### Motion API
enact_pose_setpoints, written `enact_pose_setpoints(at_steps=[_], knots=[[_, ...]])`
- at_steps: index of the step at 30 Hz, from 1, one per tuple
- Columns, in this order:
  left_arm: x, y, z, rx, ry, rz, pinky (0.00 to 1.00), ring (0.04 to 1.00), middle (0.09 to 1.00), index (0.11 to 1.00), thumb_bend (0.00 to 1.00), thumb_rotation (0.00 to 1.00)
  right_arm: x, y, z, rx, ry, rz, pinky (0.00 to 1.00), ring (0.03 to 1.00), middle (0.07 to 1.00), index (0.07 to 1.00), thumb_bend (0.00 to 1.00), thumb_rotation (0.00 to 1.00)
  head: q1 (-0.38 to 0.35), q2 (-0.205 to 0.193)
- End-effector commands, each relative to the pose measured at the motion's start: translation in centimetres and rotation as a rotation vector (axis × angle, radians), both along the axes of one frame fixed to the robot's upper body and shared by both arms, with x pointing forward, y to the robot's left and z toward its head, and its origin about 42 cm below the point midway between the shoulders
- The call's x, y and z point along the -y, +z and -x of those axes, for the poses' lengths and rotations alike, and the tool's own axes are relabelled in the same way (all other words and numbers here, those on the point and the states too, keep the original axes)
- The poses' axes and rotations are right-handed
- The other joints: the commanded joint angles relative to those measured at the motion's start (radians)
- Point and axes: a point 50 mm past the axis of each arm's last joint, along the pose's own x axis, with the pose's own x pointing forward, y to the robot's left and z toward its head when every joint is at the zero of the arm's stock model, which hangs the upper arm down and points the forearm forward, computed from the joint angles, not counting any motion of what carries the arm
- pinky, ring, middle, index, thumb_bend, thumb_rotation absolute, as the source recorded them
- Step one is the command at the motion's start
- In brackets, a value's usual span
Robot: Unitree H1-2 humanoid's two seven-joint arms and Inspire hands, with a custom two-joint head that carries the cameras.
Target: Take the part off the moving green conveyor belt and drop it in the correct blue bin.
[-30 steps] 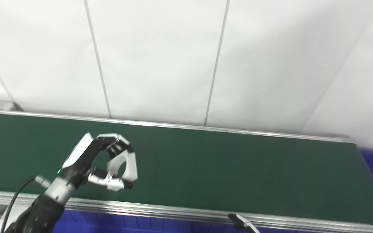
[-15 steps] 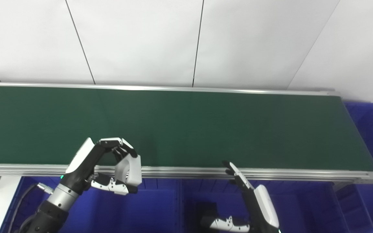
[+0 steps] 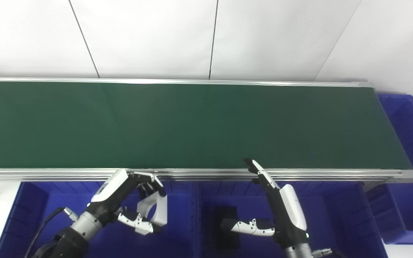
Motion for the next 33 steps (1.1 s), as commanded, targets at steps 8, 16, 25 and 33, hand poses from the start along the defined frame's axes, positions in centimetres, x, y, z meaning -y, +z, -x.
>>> enact_pose_setpoints(at_steps=[8, 16, 25, 33], knots=[[-1.0, 1.3, -0.3, -0.048, 0.020, -0.203, 0.59, 0.614, 0.513, 0.481, 0.51, 0.00, -0.2, 1.3, -0.2, 0.031, -0.026, 0.000, 0.74, 0.864, 0.903, 0.909, 0.94, 0.53, 0.000, 0.006], [-1.1, 2.3, -0.3, -0.146, 0.010, -0.331, 0.81, 0.823, 0.794, 0.761, 0.72, 0.49, -0.3, 1.5, -0.1, 0.027, -0.029, -0.007, 0.74, 0.861, 0.903, 0.908, 0.94, 0.52, -0.003, 0.010], [-1.5, 2.8, 1.2, -0.137, 0.029, -0.125, 0.75, 0.817, 0.820, 0.809, 0.89, 0.63, -0.2, 1.8, 0.1, 0.002, -0.009, -0.029, 0.75, 0.867, 0.908, 0.911, 0.95, 0.52, -0.006, 0.016], [-0.7, 1.8, 3.3, -0.040, 0.086, 0.249, 0.65, 0.759, 0.814, 0.831, 0.95, 0.68, 0.1, 1.9, 0.2, -0.035, 0.023, -0.048, 0.70, 0.829, 0.886, 0.889, 0.99, 0.51, -0.015, 0.005]])
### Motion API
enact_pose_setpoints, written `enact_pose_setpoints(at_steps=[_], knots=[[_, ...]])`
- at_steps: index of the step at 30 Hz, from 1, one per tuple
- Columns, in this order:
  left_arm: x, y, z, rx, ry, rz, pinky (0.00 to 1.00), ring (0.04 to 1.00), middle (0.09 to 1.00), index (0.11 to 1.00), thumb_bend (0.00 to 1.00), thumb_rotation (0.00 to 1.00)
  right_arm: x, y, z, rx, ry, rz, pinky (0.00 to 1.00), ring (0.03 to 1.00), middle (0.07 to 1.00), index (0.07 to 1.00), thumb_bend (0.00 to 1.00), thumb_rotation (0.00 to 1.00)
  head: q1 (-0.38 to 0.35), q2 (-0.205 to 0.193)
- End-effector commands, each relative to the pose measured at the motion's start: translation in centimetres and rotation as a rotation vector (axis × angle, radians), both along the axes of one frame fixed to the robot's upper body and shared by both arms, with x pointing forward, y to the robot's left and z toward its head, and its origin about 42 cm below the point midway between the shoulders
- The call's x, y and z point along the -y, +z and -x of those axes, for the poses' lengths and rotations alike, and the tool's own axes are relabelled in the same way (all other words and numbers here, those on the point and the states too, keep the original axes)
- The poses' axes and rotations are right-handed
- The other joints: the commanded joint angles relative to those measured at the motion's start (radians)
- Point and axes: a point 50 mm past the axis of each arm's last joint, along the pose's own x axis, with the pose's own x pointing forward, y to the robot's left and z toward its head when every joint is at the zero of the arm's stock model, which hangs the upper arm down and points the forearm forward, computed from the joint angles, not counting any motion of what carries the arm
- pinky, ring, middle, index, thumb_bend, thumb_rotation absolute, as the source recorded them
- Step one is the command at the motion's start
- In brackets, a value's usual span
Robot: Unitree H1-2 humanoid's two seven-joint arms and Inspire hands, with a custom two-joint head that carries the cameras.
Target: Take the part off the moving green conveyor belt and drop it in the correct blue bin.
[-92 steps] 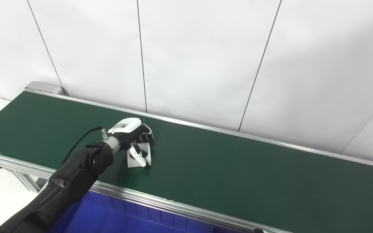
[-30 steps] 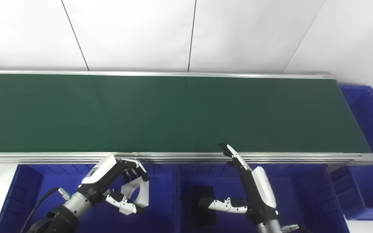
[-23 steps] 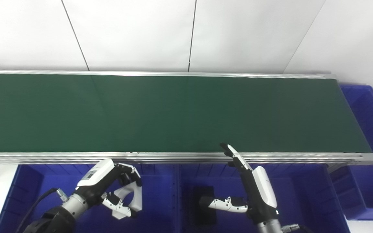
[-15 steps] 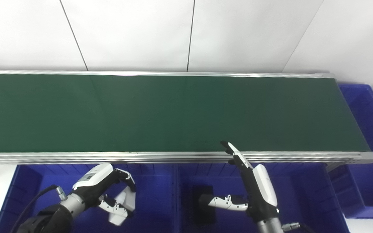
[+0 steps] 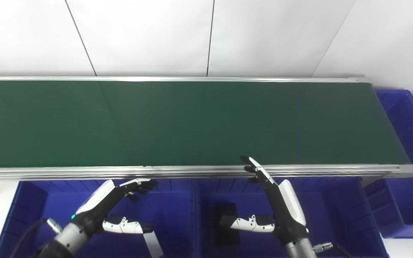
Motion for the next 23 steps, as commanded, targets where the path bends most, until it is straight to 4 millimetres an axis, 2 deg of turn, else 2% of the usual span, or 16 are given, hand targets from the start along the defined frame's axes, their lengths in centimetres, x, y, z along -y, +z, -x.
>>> enact_pose_setpoints(at_steps=[1, 7, 8, 12, 19, 23], knots=[[0.2, 0.9, -0.3, 0.097, 0.015, 0.104, 0.65, 0.757, 0.814, 0.831, 0.94, 0.67, 0.0, 0.8, 0.0, 0.025, -0.003, -0.014, 0.70, 0.826, 0.883, 0.887, 1.00, 0.51, -0.001, -0.004], [1.0, -0.6, 0.3, 0.121, 0.104, 0.286, 0.69, 0.788, 0.836, 0.848, 0.94, 0.56, 0.0, 0.6, 0.2, 0.012, -0.006, -0.006, 0.71, 0.829, 0.883, 0.886, 1.00, 0.51, -0.001, -0.013], [1.0, -0.8, 0.4, 0.119, 0.117, 0.305, 0.73, 0.809, 0.854, 0.867, 0.92, 0.54, 0.0, 0.6, 0.2, 0.009, -0.004, -0.005, 0.71, 0.836, 0.893, 0.891, 1.00, 0.51, -0.001, -0.013], [1.1, -1.3, 0.7, 0.101, 0.154, 0.335, 0.78, 0.851, 0.894, 0.907, 0.90, 0.51, 0.0, 0.6, 0.2, 0.007, -0.006, -0.002, 0.72, 0.837, 0.892, 0.890, 1.00, 0.50, 0.014, -0.017], [1.6, -1.5, 1.1, 0.103, 0.200, 0.365, 0.78, 0.847, 0.896, 0.898, 0.92, 0.44, 0.3, 0.5, 0.1, -0.004, -0.008, 0.003, 0.74, 0.853, 0.897, 0.890, 1.00, 0.49, 0.045, -0.023], [1.8, -1.6, 1.3, 0.103, 0.207, 0.362, 0.80, 0.870, 0.913, 0.909, 0.92, 0.43, 0.4, 0.4, 0.1, 0.005, -0.002, 0.001, 0.72, 0.838, 0.889, 0.888, 1.00, 0.48, 0.044, -0.023]])
